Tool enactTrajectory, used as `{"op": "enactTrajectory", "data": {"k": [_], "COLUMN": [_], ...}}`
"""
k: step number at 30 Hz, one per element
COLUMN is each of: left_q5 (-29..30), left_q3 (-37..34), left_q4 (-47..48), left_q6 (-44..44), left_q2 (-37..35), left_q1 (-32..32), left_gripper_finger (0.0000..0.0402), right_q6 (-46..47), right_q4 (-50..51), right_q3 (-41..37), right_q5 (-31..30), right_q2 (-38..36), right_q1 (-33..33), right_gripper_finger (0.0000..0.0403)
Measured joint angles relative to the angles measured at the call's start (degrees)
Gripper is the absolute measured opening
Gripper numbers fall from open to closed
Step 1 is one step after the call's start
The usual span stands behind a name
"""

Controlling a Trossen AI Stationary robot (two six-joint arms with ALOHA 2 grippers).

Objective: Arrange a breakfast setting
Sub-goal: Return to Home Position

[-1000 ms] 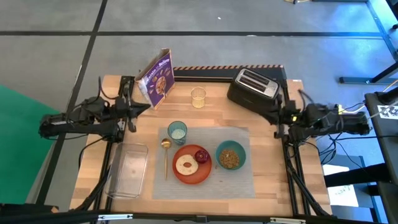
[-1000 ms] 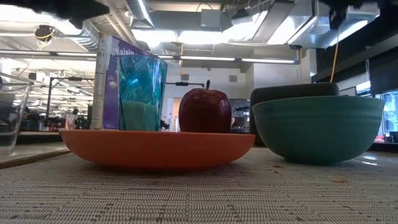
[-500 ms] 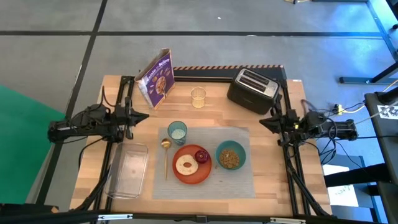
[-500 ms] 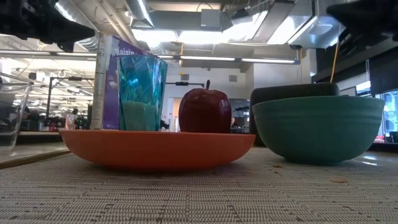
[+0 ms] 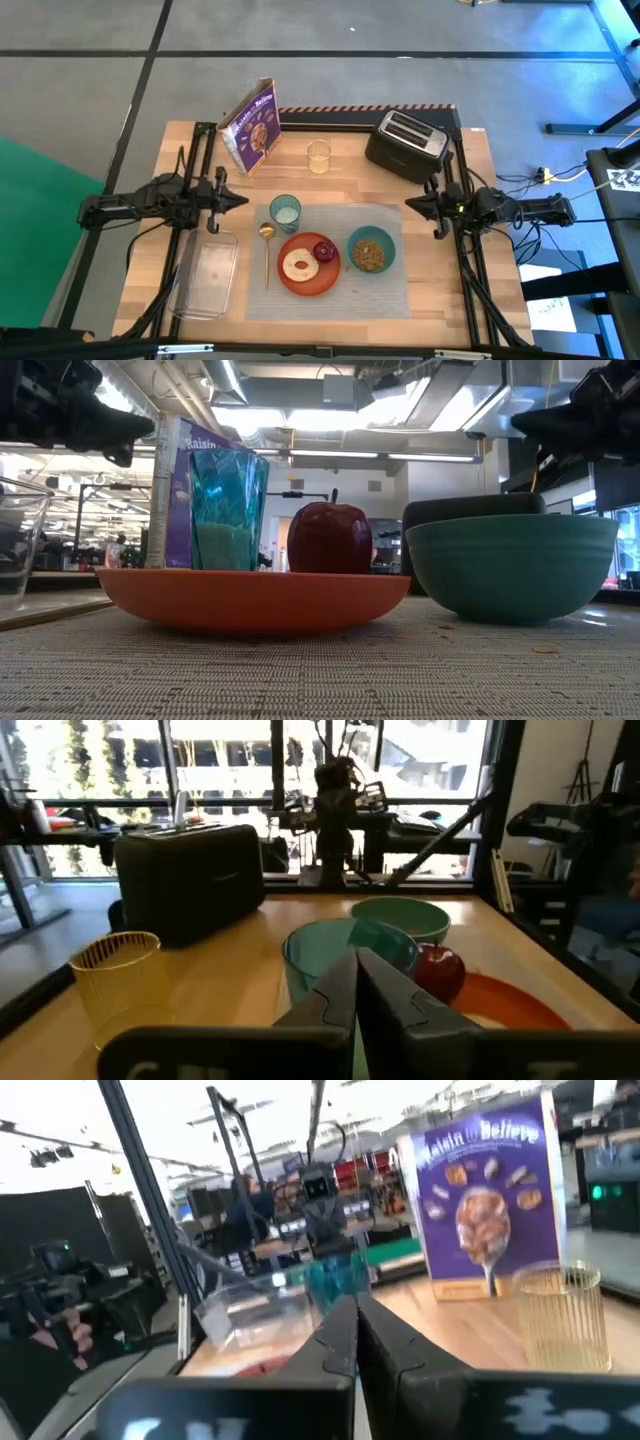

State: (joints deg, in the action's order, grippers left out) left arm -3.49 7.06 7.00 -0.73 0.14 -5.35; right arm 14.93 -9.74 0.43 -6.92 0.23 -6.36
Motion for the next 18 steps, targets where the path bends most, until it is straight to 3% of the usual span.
{"op": "enactTrajectory", "data": {"k": [6, 12, 18], "left_q5": [-0.95, -5.52, -3.33], "left_q3": [-3.75, -6.64, -6.64], "left_q4": [-3.65, -9.31, -9.07], "left_q6": [-0.22, -2.12, -0.72], "left_q2": [0.00, 0.30, 0.00], "left_q1": [-0.01, 0.09, 0.08], "left_gripper_finger": [0.0000, 0.0000, 0.0000], "right_q6": [0.22, -0.20, 3.30], "right_q4": [2.57, 3.52, 4.44], "right_q3": [0.00, 0.00, 0.00], "right_q5": [0.49, 0.89, -0.05], "right_q2": [-0.04, 0.00, -0.02], "right_q1": [0.00, 0.00, -0.01], "right_gripper_finger": [0.0000, 0.0000, 0.0000]}}
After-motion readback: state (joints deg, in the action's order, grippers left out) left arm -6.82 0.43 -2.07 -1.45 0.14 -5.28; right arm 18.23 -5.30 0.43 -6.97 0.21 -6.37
